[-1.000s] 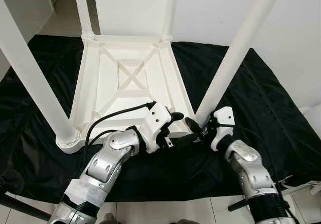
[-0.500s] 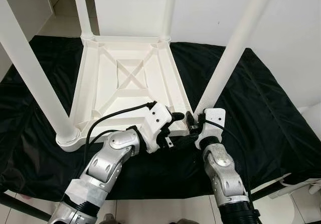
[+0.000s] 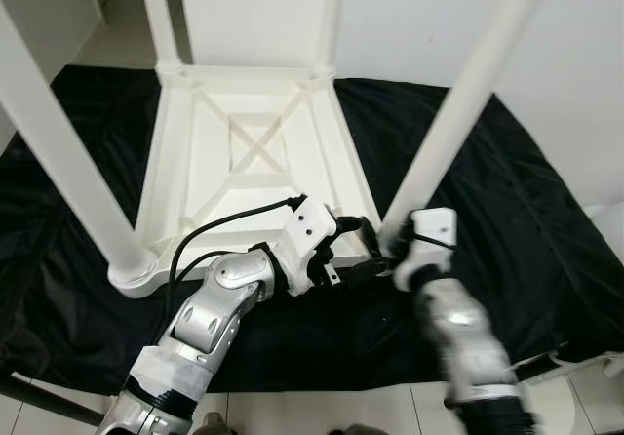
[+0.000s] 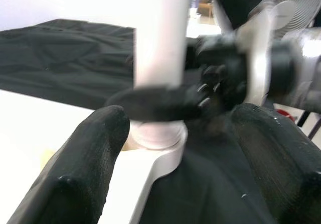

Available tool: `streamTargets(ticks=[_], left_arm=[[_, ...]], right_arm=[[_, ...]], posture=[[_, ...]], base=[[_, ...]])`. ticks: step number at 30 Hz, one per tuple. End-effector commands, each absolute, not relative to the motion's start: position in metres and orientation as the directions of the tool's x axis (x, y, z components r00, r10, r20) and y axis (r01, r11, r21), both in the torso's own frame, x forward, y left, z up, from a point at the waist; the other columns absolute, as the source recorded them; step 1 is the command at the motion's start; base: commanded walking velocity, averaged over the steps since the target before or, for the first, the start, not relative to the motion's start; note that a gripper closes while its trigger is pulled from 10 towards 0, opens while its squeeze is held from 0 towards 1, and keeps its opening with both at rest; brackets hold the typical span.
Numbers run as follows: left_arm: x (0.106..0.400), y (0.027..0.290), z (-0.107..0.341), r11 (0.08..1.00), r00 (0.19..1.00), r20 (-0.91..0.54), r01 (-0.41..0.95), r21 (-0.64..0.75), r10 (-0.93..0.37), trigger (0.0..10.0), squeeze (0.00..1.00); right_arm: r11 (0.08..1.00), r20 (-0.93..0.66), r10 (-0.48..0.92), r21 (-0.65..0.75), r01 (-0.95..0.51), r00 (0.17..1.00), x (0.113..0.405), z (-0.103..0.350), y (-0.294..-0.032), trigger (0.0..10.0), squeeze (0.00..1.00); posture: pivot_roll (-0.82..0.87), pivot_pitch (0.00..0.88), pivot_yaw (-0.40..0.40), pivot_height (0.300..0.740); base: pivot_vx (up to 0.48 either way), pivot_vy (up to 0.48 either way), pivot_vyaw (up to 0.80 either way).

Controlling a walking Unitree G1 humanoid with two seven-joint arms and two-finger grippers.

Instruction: Building children table

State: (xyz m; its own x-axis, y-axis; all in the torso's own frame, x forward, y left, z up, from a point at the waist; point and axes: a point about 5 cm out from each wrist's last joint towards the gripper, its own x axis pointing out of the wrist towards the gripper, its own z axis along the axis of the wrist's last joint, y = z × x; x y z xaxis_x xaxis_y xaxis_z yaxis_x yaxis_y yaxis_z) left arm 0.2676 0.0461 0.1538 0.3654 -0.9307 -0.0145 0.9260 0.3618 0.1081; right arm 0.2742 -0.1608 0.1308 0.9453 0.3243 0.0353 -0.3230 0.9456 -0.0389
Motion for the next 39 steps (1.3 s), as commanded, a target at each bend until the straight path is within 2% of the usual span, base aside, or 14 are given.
streamTargets(ticks=[1,4,7,17,19,21,22,23,25,26,32,37,38,39], left_arm=[[0.267,0.043,0.153,0.359,0.363,-0.018,0.928,0.104,-0.932,10.0,0.0],[0.268,0.043,0.153,0.359,0.363,-0.019,0.927,0.106,-0.932,10.0,0.0],[0.269,0.044,0.154,0.359,0.363,-0.019,0.927,0.107,-0.932,10.0,0.0],[0.269,0.045,0.155,0.361,0.365,-0.02,0.926,0.109,-0.931,10.0,0.0],[0.27,0.045,0.156,0.36,0.364,-0.02,0.926,0.112,-0.931,10.0,0.0],[0.27,0.045,0.156,0.36,0.364,-0.02,0.926,0.112,-0.931,10.0,0.0],[0.27,0.045,0.156,0.359,0.363,-0.019,0.927,0.113,-0.932,10.0,0.0],[0.27,0.045,0.156,0.358,0.362,-0.019,0.927,0.114,-0.932,10.0,0.0],[0.271,0.044,0.156,0.357,0.362,-0.02,0.927,0.114,-0.932,10.0,0.0],[0.271,0.044,0.156,0.356,0.36,-0.019,0.928,0.114,-0.933,10.0,0.0],[0.27,0.044,0.157,0.354,0.358,-0.019,0.928,0.113,-0.933,10.0,0.0],[0.27,0.043,0.156,0.354,0.358,-0.019,0.929,0.11,-0.934,10.0,0.0],[0.27,0.043,0.156,0.353,0.357,-0.019,0.929,0.109,-0.934,10.0,0.0],[0.27,0.043,0.156,0.353,0.357,-0.019,0.929,0.109,-0.934,10.0,0.0]], right_arm=[[0.929,0.028,0.371,-0.03,-0.37,0.928,0.273,0.13,-0.162,10.0,0.0],[0.911,0.009,0.409,-0.063,-0.407,0.913,0.274,0.13,-0.168,10.0,0.0],[0.848,-0.049,0.515,-0.118,-0.517,0.856,0.281,0.13,-0.183,10.0,0.0],[0.706,-0.161,0.676,-0.141,-0.694,0.719,0.291,0.119,-0.173,10.0,0.0],[0.652,-0.187,0.721,-0.143,-0.745,0.667,0.295,0.115,-0.164,9.6,0.0],[0.652,-0.187,0.721,-0.143,-0.745,0.667,0.295,0.115,-0.164,9.6,0.0],[0.64,-0.19,0.731,-0.143,-0.755,0.656,0.297,0.114,-0.162,4.6,0.0],[0.627,-0.198,0.742,-0.135,-0.768,0.641,0.298,0.113,-0.16,1.9,0.0],[0.616,-0.202,0.751,-0.128,-0.778,0.628,0.299,0.112,-0.159,1.9,0.0],[0.608,-0.207,0.758,-0.118,-0.785,0.618,0.299,0.111,-0.158,0.0,0.0],[0.595,-0.212,0.769,-0.106,-0.797,0.603,0.3,0.108,-0.161,0.0,0.0],[0.629,-0.202,0.748,-0.089,-0.772,0.632,0.296,0.106,-0.168,0.0,0.0],[0.655,-0.196,0.726,-0.095,-0.75,0.659,0.295,0.106,-0.17,4.0,0.0],[0.655,-0.196,0.726,-0.095,-0.75,0.659,0.295,0.106,-0.17,4.0,0.0]], posture=[[0.02,0.0,-0.072,0.74],[0.02,0.0,-0.071,0.74],[0.02,0.0,-0.067,0.74],[0.03,0.0,-0.058,0.74],[0.03,0.0,-0.054,0.74],[0.03,0.0,-0.054,0.74],[0.02,0.0,-0.051,0.74],[0.02,0.0,-0.05,0.74],[0.02,0.0,-0.05,0.74],[0.02,0.0,-0.05,0.74],[0.02,0.0,-0.054,0.74],[0.01,0.0,-0.054,0.74],[0.01,0.0,-0.054,0.74],[0.01,0.0,-0.054,0.74]], base=[[0.0,0.0,0.0],[0.0,0.0,0.0],[0.0,0.0,0.0],[0.0,0.0,0.0],[0.0,0.0,0.0],[0.0,0.0,0.0],[0.0,0.0,0.0],[0.0,0.0,0.0],[0.0,0.0,0.0],[0.0,0.0,0.0],[0.0,0.0,0.0],[0.0,0.0,0.0],[0.0,0.0,0.0],[0.0,0.0,0.0]])
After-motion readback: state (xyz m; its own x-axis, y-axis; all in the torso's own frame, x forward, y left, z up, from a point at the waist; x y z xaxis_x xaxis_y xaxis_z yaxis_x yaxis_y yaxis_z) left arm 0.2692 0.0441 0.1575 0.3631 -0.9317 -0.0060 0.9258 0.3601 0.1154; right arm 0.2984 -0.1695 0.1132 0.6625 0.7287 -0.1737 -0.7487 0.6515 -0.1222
